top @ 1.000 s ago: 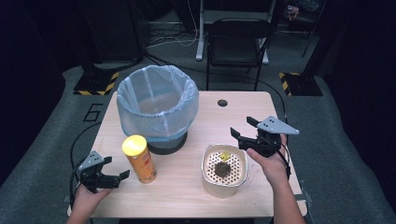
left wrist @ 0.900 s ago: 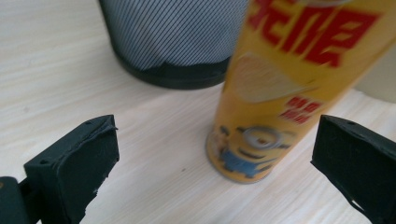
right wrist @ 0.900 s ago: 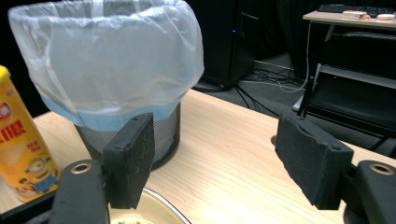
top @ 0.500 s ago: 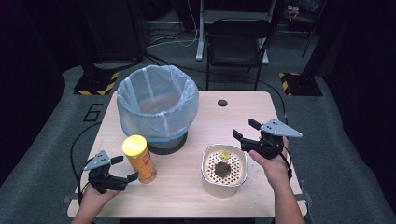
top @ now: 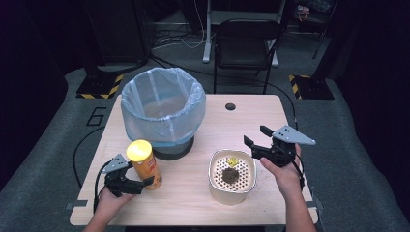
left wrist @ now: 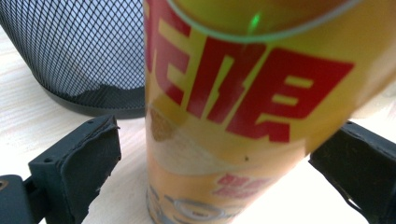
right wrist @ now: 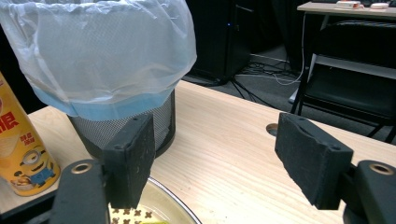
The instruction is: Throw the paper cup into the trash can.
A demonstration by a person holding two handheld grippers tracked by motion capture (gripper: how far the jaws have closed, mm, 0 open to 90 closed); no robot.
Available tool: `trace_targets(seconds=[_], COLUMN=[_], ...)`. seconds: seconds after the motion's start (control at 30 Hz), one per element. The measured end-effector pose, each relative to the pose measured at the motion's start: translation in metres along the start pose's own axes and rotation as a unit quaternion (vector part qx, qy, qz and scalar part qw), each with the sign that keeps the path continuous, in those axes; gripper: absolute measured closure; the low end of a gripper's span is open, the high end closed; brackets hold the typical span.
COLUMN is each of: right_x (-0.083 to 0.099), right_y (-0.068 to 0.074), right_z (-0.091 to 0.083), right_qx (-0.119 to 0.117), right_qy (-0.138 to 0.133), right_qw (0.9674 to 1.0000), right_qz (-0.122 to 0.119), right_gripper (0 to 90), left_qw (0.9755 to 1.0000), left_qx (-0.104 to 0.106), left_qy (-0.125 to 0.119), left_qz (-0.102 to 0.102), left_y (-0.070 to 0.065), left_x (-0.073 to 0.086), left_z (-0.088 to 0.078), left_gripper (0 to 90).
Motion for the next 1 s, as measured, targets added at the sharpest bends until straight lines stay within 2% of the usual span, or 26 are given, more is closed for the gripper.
trace_targets(seconds=[0.03,0.13,0.2,0.23,0.27,0.5,0.53,0.57,0.63,0.67,0.7,0.73,0.77,1.0], right_x=[0.001,0.002,0.003,0.003,0.004,0.004,0.004,0.003,0.002,0.001,0.0,0.0,0.001,0.003], right_y=[-0.002,-0.004,-0.005,-0.007,-0.007,-0.009,-0.009,-0.009,-0.01,-0.011,-0.011,-0.012,-0.012,-0.01], right_z=[-0.001,-0.002,-0.003,-0.003,-0.004,-0.004,-0.004,-0.005,-0.006,-0.007,-0.007,-0.008,-0.008,-0.005], right_qx=[0.002,0.005,0.008,0.009,0.009,0.01,0.01,0.011,0.011,0.011,0.012,0.013,0.013,0.011], right_qy=[-0.001,0.001,0.001,-0.001,0.002,0.0,-0.001,0.001,-0.004,-0.006,-0.008,-0.009,-0.008,-0.003], right_qw=[1.0,1.0,1.0,0.9999,0.9999,0.9999,0.9999,0.9999,0.9999,0.9998,0.9998,0.9997,0.9998,0.9999], right_qz=[-0.001,0.002,0.004,0.006,0.008,0.011,0.009,0.011,0.013,0.013,0.015,0.016,0.016,0.012], right_gripper=[28.4,28.5,28.5,28.6,28.6,28.6,28.6,28.6,28.7,28.8,28.9,28.9,29.0,29.0], left_qw=[0.9999,0.9997,0.9998,0.9996,0.9995,0.9989,0.9989,0.9994,0.9994,0.9994,0.9991,0.9993,0.9992,0.9992], left_qx=[0.002,0.004,0.001,0.006,0.007,-0.007,-0.007,-0.008,-0.012,-0.012,-0.012,-0.011,-0.011,-0.011], left_qy=[0.002,0.006,-0.001,0.004,0.002,-0.001,-0.001,-0.002,-0.004,-0.004,0.006,0.005,0.005,0.004], left_qz=[0.013,0.021,0.019,0.028,0.03,0.045,0.045,0.034,0.031,0.031,0.04,0.034,0.039,0.039], left_y=[0.001,0.001,0.0,0.0,0.0,-0.001,-0.001,-0.002,-0.001,-0.001,-0.001,-0.002,-0.002,-0.005], left_x=[-0.001,0.0,-0.001,0.0,0.0,-0.002,-0.002,-0.004,-0.004,-0.004,-0.004,-0.004,-0.005,-0.009], left_z=[0.0,0.001,0.004,0.003,0.004,0.001,0.001,-0.001,-0.001,-0.001,-0.003,-0.004,-0.004,-0.009], left_gripper=[2.7,4.6,10.4,16.0,18.5,22.6,23.4,23.9,24.1,24.1,24.1,24.1,24.1,24.2])
Point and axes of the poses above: each handheld gripper's, and its own axes: z roughly forward along the jaws, x roughly out of its underside, y roughly to its left, the point moved 8 cm from there along z, roughly forward along the jaws, and after that the axes turned 6 degrees about x, right-handed, at the moved point
